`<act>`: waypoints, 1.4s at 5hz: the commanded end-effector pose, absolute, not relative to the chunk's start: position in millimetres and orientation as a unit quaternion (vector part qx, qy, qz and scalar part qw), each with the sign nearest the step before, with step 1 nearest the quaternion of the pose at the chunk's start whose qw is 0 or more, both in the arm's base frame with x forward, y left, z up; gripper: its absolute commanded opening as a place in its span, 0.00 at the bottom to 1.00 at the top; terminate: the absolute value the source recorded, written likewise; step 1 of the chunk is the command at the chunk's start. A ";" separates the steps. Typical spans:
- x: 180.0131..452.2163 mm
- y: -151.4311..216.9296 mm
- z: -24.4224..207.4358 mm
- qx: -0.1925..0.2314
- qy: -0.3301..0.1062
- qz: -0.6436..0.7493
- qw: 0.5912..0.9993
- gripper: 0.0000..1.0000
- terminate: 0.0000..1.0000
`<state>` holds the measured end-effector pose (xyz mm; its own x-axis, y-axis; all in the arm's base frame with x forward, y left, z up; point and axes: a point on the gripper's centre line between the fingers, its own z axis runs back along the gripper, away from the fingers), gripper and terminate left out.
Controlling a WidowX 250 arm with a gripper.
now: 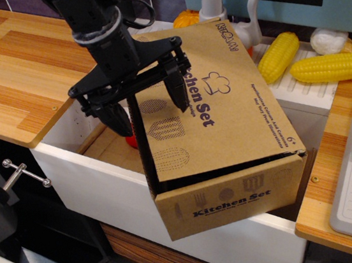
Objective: Open brown1fbox flap
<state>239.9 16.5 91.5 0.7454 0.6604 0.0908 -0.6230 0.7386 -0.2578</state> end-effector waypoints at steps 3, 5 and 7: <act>256.2 -22.8 123.4 -0.142 -0.118 0.352 0.918 1.00 0.00; 278.2 -47.7 152.4 -0.120 -0.136 0.333 0.925 1.00 0.00; 300.5 -78.8 182.6 -0.080 -0.170 0.305 0.934 1.00 0.00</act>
